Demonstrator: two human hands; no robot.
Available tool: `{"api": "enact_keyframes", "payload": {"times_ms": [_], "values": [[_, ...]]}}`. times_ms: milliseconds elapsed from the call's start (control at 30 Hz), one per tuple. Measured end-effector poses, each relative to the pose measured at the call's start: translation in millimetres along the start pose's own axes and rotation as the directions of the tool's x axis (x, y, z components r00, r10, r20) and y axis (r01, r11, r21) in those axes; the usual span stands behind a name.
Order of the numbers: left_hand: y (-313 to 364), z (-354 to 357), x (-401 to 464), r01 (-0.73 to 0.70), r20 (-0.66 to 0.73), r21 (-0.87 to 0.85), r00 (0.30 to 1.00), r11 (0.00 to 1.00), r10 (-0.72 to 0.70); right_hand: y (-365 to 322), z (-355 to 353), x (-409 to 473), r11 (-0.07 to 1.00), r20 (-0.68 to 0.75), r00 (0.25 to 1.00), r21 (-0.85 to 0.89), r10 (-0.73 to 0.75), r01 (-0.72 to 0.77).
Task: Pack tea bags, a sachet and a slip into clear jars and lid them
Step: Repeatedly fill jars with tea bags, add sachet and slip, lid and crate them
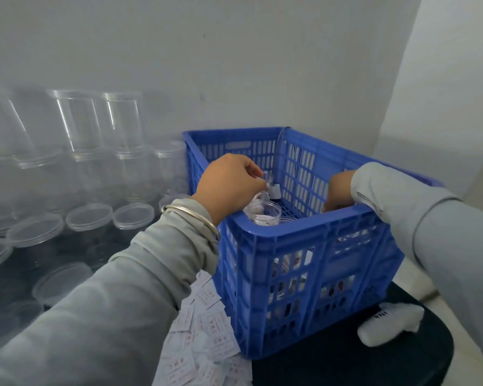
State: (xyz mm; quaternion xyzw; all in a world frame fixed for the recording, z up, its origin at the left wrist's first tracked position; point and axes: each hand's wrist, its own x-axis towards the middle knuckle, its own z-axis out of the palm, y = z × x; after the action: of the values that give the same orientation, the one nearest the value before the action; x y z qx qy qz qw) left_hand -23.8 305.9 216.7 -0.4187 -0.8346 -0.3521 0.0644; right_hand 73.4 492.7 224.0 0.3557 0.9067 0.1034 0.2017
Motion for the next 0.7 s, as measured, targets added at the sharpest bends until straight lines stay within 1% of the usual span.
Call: {"api": "enact_keyframes", "payload": {"times_ms": [33,100,167,233,300,367,467,500,567,633,700], "values": [[0,0,-1,0.006,-0.009,-0.008,1.000,1.000,-0.006,1,0,0,0.993,-0.026,1.000,0.118,-0.010,0.013],[0,-1,-3,0.015,-0.043,-0.046,0.999,0.999,-0.017,0,-3,-5,0.943,-0.121,0.992,0.327,-0.020,0.059],[0,-2,-7,0.020,-0.090,-0.124,0.995,0.992,-0.031,-6,-8,-16,0.903,-0.267,0.964,0.409,-0.020,0.132],[3,-3,-13,0.022,-0.129,-0.237,0.990,0.971,-0.054,-19,-15,-32,0.875,-0.430,0.902,0.422,-0.037,0.237],[7,-8,-19,0.034,-0.138,-0.345,0.987,0.938,-0.087,-38,-25,-50,0.833,-0.553,0.830,0.421,-0.076,0.358],[12,-13,-24,0.046,-0.138,-0.459,0.983,0.887,-0.122,-57,-38,-68,0.811,-0.653,0.748,0.370,-0.121,0.454],[11,-31,-35,0.057,-0.158,-0.643,0.966,0.764,-0.205,-83,-57,-95,0.808,-0.760,0.629,0.265,-0.161,0.527],[8,-39,-40,0.059,-0.161,-0.668,0.962,0.741,-0.221,-91,-61,-103,0.807,-0.780,0.602,0.240,-0.171,0.539],[-3,-58,-51,0.060,-0.165,-0.674,0.959,0.736,-0.230,-110,-66,-118,0.793,-0.798,0.570,0.213,-0.196,0.571],[-20,-77,-67,0.053,-0.173,-0.654,0.961,0.754,-0.217,-132,-68,-131,0.774,-0.804,0.540,0.170,-0.250,0.611],[-43,-99,-87,0.061,-0.165,-0.605,0.966,0.794,-0.200,-156,-70,-141,0.756,-0.835,0.463,0.088,-0.299,0.648]]}}
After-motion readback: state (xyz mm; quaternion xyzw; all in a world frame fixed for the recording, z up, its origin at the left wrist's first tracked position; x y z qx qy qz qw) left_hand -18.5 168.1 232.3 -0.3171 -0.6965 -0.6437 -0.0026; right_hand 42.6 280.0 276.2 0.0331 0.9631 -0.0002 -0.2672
